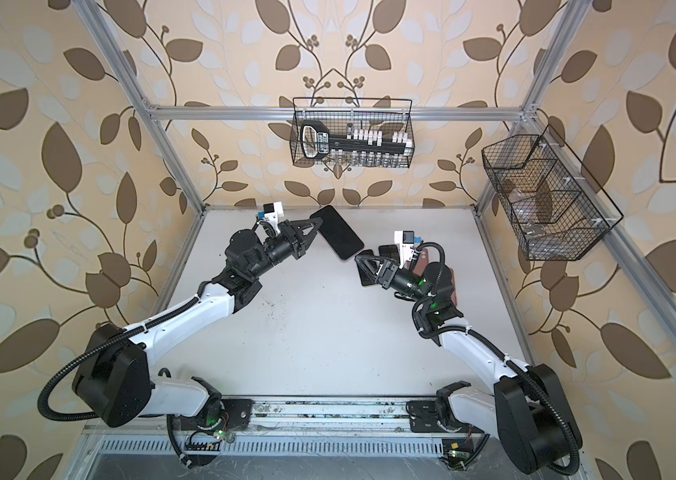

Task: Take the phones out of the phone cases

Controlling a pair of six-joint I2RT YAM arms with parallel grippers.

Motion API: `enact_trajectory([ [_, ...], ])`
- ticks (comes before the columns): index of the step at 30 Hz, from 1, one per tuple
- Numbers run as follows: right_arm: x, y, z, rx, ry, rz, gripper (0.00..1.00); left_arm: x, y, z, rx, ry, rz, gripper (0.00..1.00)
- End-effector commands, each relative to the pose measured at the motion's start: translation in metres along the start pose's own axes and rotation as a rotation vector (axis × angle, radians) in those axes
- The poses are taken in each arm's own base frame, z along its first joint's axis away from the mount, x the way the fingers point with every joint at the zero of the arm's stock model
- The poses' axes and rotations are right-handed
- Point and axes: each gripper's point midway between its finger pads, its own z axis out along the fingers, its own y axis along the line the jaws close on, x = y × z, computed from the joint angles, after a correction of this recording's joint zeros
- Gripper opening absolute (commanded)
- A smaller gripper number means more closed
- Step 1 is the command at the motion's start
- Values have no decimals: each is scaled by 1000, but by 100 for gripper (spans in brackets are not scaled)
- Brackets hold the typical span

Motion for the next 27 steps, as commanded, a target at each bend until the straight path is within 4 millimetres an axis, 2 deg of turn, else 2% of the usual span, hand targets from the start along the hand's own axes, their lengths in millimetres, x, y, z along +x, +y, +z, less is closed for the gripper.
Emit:
enact_trajectory([
  [1,-7,13,1,-41,-13,-24,70,-6,-72,-5,213,-22,52,0],
  [18,-11,8,4,-37,-19,-21,70,4,-78,-5,232,-4,41,0],
  [27,-11,-9,7,-22,-17,7,70,18,-98,-3,292,31,27,0],
])
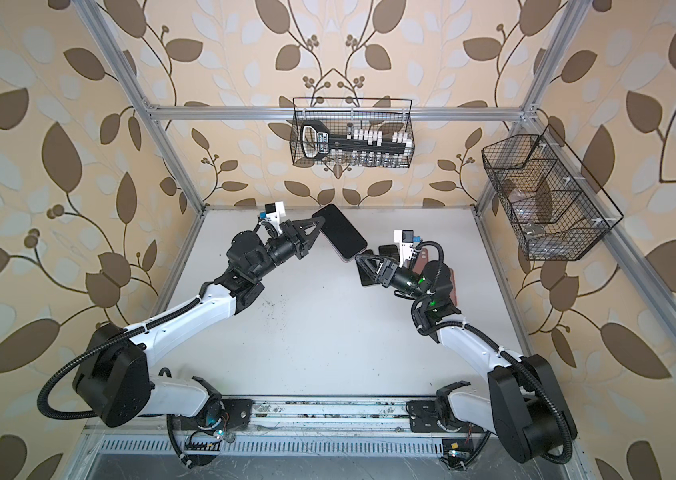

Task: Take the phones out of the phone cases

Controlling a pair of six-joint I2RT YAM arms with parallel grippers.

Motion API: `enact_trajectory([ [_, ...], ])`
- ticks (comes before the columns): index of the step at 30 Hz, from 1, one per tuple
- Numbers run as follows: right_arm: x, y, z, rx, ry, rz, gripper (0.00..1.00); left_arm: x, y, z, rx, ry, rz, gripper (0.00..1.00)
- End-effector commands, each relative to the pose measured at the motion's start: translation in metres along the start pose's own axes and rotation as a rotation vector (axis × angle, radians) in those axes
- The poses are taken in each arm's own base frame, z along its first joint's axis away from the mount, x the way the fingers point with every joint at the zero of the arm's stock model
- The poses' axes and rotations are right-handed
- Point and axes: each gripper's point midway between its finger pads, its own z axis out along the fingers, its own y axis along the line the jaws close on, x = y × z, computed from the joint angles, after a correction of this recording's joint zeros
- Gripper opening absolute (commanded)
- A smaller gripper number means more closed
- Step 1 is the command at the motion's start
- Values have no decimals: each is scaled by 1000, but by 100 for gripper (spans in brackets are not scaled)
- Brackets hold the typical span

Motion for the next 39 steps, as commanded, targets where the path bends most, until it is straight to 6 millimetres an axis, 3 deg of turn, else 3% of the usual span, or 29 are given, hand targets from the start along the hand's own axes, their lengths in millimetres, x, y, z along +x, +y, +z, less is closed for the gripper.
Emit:
enact_trajectory([
  [1,-10,4,4,-28,-21,2,70,12,-85,-3,253,42,29,0],
  [5,-13,4,3,-49,-36,14,70,16,-84,-1,248,55,33,0],
  [20,-35,33,-10,-125,-93,14,70,20,-35,14,149,67,15,0],
  [39,-55,27,-16,-184,-185,159,72,36,-29,14,103,123,91,0],
])
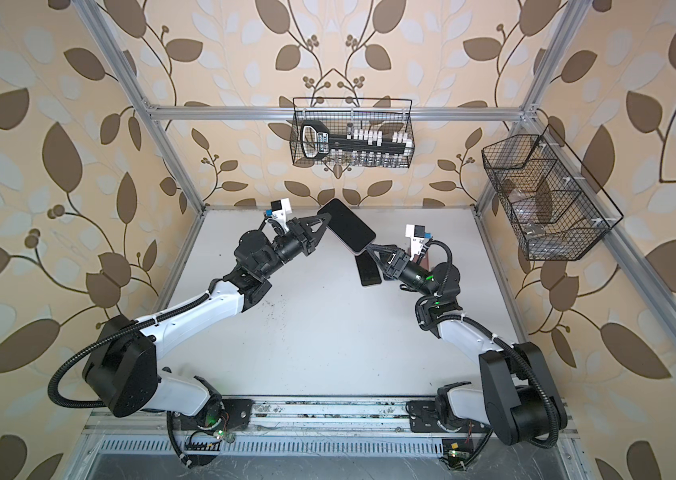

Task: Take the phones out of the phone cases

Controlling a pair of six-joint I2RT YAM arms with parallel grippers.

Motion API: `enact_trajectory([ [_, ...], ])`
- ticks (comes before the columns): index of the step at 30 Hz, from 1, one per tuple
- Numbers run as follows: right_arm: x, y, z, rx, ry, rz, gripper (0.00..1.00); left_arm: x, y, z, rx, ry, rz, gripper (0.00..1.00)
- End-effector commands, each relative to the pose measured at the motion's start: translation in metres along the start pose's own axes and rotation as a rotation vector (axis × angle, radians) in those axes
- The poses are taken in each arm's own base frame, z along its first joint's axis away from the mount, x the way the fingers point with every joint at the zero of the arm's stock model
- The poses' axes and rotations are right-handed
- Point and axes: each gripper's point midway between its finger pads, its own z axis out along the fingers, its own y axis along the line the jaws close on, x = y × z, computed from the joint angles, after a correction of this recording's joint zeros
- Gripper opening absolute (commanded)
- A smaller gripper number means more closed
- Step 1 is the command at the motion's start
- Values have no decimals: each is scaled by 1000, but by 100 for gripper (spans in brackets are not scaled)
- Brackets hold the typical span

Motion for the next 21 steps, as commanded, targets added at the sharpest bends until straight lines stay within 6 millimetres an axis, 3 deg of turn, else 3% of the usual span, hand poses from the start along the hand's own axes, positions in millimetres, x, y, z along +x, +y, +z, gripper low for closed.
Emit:
enact_trajectory([
  [1,-21,24,-2,-86,-94,-4,73,30,-29,1,80,133,61,0],
  [7,-21,18,-2,-57,-110,-8,74,33,-41,5,118,151,63,0],
  [8,-24,18,-5,-58,-131,-7,75,36,-29,11,101,165,54,0],
  [21,-35,9,-15,-13,-231,14,76,41,-25,13,83,187,60,0],
])
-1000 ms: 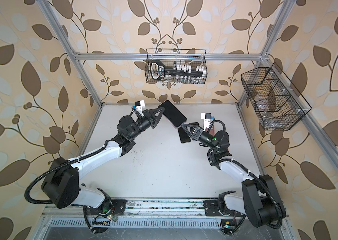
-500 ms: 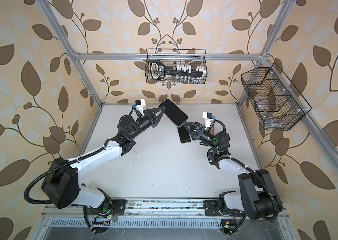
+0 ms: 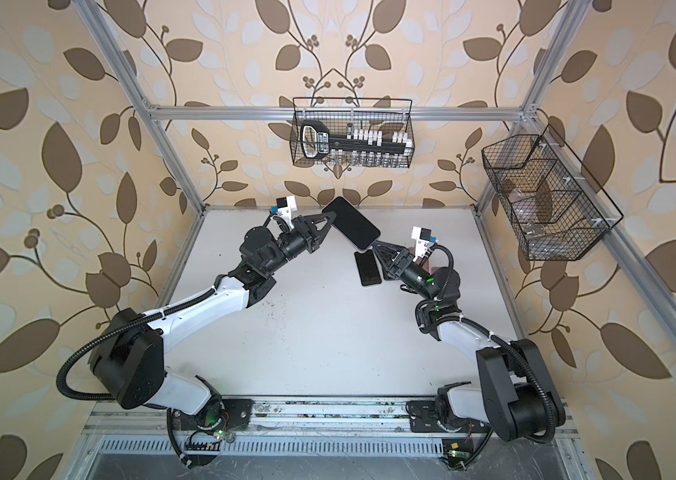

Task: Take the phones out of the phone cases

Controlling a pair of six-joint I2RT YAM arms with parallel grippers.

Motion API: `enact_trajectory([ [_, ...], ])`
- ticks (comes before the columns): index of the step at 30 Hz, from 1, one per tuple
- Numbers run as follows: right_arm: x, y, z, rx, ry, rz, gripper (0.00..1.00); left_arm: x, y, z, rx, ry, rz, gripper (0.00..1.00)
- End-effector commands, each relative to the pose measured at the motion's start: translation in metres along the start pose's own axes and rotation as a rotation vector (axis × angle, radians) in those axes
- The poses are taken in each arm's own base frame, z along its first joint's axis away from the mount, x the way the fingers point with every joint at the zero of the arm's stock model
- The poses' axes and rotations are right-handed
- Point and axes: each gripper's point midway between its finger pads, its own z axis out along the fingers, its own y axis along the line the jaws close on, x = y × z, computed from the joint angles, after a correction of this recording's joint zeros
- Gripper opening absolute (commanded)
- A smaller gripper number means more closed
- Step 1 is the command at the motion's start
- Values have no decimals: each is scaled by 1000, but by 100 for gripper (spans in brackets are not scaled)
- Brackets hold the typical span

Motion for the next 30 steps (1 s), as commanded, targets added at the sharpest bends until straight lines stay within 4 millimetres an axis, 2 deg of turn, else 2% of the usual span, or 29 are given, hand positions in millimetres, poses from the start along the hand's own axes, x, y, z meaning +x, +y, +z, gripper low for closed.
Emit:
enact_trajectory([
  [1,-19,19,-6,-43,-106,-29,76,32,-27,2,76,137,48,0],
  [5,-18,20,-10,-23,-121,-54,75,32,-28,3,75,139,53,0],
  [10,-6,29,3,-48,-21,-70,75,30,-30,5,80,133,50,0],
  [15,4,22,6,-44,41,-40,72,24,-34,6,85,117,65,0],
  [21,9,16,1,-28,77,-31,56,6,-32,3,44,94,116,0],
  [25,9,15,-2,-17,89,-36,41,-4,-24,2,11,86,129,0],
  [26,10,16,-2,-16,93,-36,35,-6,-21,2,3,83,132,0],
  [30,12,18,-2,-17,105,-34,29,-8,-11,5,-19,86,129,0],
])
